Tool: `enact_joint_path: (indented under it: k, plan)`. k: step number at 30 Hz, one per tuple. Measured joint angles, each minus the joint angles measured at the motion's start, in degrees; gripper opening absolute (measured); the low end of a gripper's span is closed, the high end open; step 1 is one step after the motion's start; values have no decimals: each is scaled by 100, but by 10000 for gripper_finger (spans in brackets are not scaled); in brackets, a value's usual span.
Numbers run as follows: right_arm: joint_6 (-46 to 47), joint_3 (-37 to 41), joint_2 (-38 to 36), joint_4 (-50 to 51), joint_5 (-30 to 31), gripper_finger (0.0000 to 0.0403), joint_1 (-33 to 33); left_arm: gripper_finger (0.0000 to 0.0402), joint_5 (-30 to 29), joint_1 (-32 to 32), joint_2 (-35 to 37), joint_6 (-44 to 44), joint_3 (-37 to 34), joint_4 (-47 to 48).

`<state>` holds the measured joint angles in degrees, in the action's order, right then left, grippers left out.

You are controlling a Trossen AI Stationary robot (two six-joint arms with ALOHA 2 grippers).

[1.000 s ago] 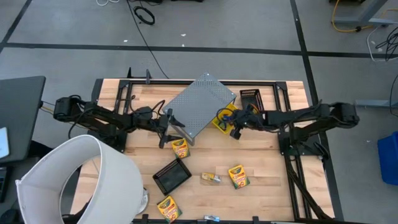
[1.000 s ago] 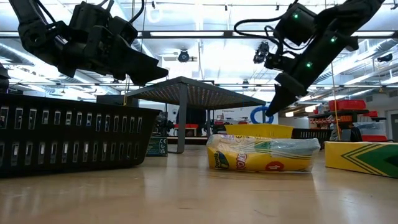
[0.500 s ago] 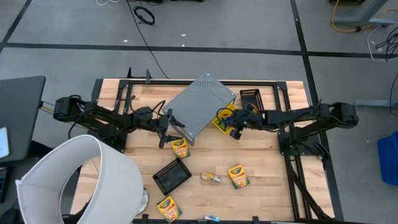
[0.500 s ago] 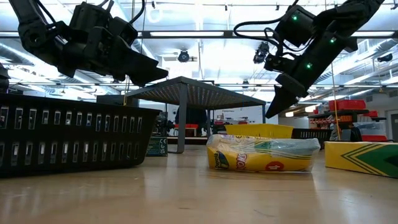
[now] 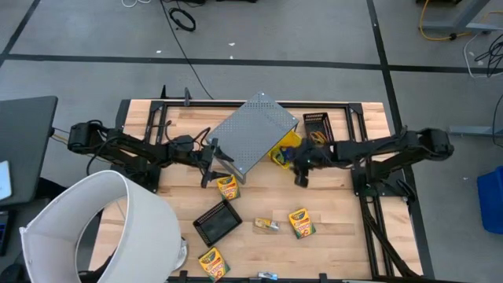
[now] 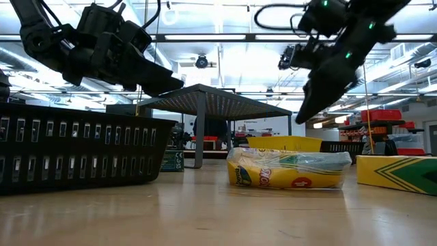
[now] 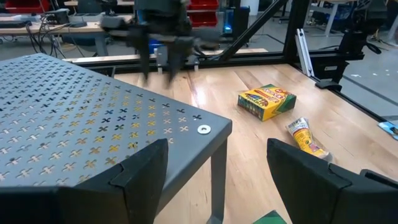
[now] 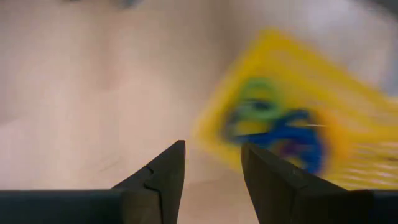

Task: Pick & Place Office Desk Supplies
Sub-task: Adjust the bottom black bin

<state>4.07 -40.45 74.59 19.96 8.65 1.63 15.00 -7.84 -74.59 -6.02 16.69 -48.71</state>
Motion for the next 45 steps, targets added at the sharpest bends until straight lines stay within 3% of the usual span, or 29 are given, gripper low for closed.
enact_joint_path:
  k: [5, 12, 18, 22, 32, 39, 45]
  plan:
    - [-103, -375, 0, 937, -980, 164, -712, 274, 0, 0, 0, -19, 3, 61]
    - [559, -469, 0, 1559, -1626, 165, -1272, 274, 284, 4, 9, 127, 17, 116]
    - [858, -469, 0, 1595, -1763, 165, -1565, 274, 473, 249, 24, -8, 28, 531]
    - [879, -469, 0, 1591, -1749, 165, -1639, 274, 534, 550, -50, 79, -47, 1290]
    - [887, -469, 0, 1583, -1624, 165, -1626, 263, 103, 1061, -5, 246, 4, 2258]
    - [1015, -469, 2, 1583, -1618, 165, -1626, 204, 105, 1278, -2, 234, 2, 2639]
    - [1026, -469, 2, 1583, -1594, 165, -1626, 93, 2, 1571, -2, 8, 2, 2904]
